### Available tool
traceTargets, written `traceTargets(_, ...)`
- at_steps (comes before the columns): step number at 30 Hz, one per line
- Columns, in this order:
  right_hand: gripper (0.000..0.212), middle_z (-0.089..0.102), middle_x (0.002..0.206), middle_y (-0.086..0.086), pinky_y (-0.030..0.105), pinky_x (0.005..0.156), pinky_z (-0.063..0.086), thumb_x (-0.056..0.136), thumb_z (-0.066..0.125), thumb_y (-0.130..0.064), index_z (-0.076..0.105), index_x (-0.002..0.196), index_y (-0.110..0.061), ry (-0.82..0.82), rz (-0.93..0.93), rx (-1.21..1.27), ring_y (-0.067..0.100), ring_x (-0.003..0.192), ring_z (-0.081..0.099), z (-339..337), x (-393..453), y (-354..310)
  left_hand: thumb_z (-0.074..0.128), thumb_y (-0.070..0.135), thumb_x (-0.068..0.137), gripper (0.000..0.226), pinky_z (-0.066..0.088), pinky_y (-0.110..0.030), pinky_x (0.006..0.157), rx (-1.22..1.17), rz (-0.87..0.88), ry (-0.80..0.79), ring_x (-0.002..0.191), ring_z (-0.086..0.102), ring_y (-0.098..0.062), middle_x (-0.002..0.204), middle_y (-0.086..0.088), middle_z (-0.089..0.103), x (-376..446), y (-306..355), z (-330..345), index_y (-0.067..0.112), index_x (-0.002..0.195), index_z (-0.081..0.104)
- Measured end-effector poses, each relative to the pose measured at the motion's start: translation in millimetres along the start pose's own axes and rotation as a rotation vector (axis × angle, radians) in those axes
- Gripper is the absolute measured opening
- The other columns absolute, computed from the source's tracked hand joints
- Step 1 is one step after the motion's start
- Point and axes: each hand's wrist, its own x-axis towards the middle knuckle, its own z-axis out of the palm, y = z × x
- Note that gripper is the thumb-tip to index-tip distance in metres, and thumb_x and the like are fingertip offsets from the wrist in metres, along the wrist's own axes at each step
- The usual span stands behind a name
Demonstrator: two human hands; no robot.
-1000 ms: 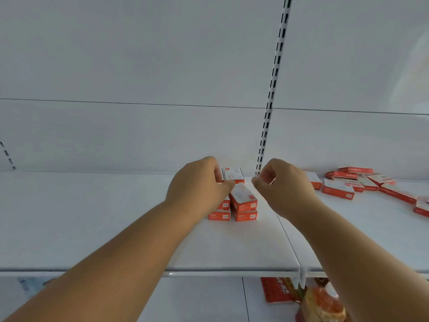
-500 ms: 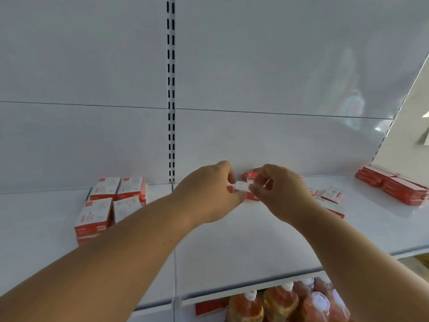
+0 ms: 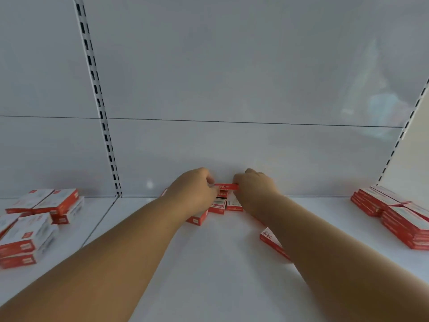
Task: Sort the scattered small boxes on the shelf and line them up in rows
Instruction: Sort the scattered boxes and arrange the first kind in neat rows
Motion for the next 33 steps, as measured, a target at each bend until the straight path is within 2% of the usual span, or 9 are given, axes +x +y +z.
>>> traceTargets(4, 0.02, 0.057, 0.104, 0.006, 0.035, 0.077, 0.049, 0.097, 0.052, -0.023, 0.063, 0.112, -0.017, 0.182, -0.074, 0.174, 0.03, 0.094, 0.06, -4, -1, 6, 0.038, 0.055, 0.098, 0.032, 0.056, -0.033, 0.064, -0.404, -0.192, 0.041, 0.068, 0.072, -0.017, 0.084, 0.003, 0.071, -2, 12, 6, 0.027, 0.101, 0.053)
traceTargets(8, 0.031, 0.061, 0.11, 0.005, 0.033, 0.084, 0.046, 0.093, 0.062, -0.021, 0.065, 0.124, -0.019, 0.327, -0.296, 0.359, 0.027, 0.099, 0.058, -8, -11, -1, 0.053, 0.028, 0.099, 0.018, 0.052, -0.029, 0.059, -0.923, -0.327, 0.102, 0.067, 0.074, -0.018, 0.08, -0.006, 0.076, -2, 6, 5, 0.016, 0.107, 0.063)
traceTargets(12, 0.049, 0.06, 0.123, -0.002, 0.035, 0.097, 0.043, 0.091, 0.063, -0.034, 0.049, 0.136, -0.022, 0.198, -0.18, 0.345, 0.022, 0.113, 0.053, -2, -9, -9, 0.061, 0.01, 0.092, 0.022, 0.051, -0.028, 0.056, -0.949, -0.336, 0.294, 0.07, 0.074, -0.015, 0.093, 0.001, 0.076, -2, -18, 3, 0.027, 0.106, 0.058)
traceTargets(17, 0.037, 0.059, 0.11, 0.001, 0.039, 0.091, 0.038, 0.094, 0.045, -0.051, 0.06, 0.112, -0.022, -0.01, -0.168, 0.033, 0.026, 0.111, 0.047, 10, -1, -17, 0.064, 0.004, 0.088, 0.026, 0.053, -0.026, 0.053, -0.991, -0.318, 0.357, 0.069, 0.074, -0.012, 0.095, 0.0, 0.074, -3, -35, 2, 0.024, 0.101, 0.055)
traceTargets(24, 0.016, 0.064, 0.092, 0.002, 0.034, 0.072, 0.034, 0.099, 0.042, -0.035, 0.043, 0.092, -0.021, 0.134, -0.147, 0.076, 0.025, 0.088, 0.052, 9, -7, -20, 0.07, 0.006, 0.086, 0.026, 0.056, -0.025, 0.06, -1.071, -0.246, 0.333, 0.074, 0.075, -0.014, 0.095, 0.002, 0.075, -2, -30, 11, 0.021, 0.099, 0.054)
traceTargets(26, 0.018, 0.064, 0.08, 0.001, 0.031, 0.057, 0.035, 0.101, 0.04, -0.035, 0.039, 0.091, -0.019, 0.205, -0.01, 0.328, 0.021, 0.07, 0.058, 2, -8, -19, 0.069, 0.0, 0.084, 0.032, 0.059, -0.03, 0.067, -1.156, -0.219, 0.336, 0.077, 0.076, -0.018, 0.102, -0.002, 0.072, -2, -31, 10, 0.021, 0.103, 0.054)
traceTargets(28, 0.017, 0.069, 0.08, 0.0, 0.031, 0.051, 0.043, 0.1, 0.045, -0.03, 0.04, 0.089, -0.019, 0.211, 0.122, 0.832, 0.011, 0.062, 0.067, -8, -11, -19, 0.069, -0.001, 0.083, 0.039, 0.061, -0.034, 0.074, -1.202, -0.19, 0.325, 0.081, 0.076, -0.019, 0.108, 0.0, 0.069, -4, -30, 7, 0.026, 0.108, 0.056)
traceTargets(30, 0.018, 0.071, 0.086, 0.006, 0.034, 0.058, 0.052, 0.095, 0.059, -0.015, 0.045, 0.084, -0.014, 0.114, 0.181, 1.314, 0.017, 0.071, 0.072, -19, -16, -21, 0.068, 0.005, 0.086, 0.037, 0.06, -0.037, 0.08, -1.219, -0.172, 0.286, 0.081, 0.076, -0.017, 0.106, 0.01, 0.069, -5, -28, 7, 0.035, 0.106, 0.058)
traceTargets(33, 0.027, 0.065, 0.082, 0.013, 0.034, 0.069, 0.05, 0.08, 0.073, 0.003, 0.054, 0.069, -0.013, 0.03, 0.2, 1.544, 0.023, 0.068, 0.064, -30, -24, -23, 0.064, 0.018, 0.092, 0.025, 0.059, -0.032, 0.076, -1.195, -0.169, 0.236, 0.078, 0.075, -0.01, 0.098, 0.021, 0.067, -9, -22, 7, 0.042, 0.096, 0.058)
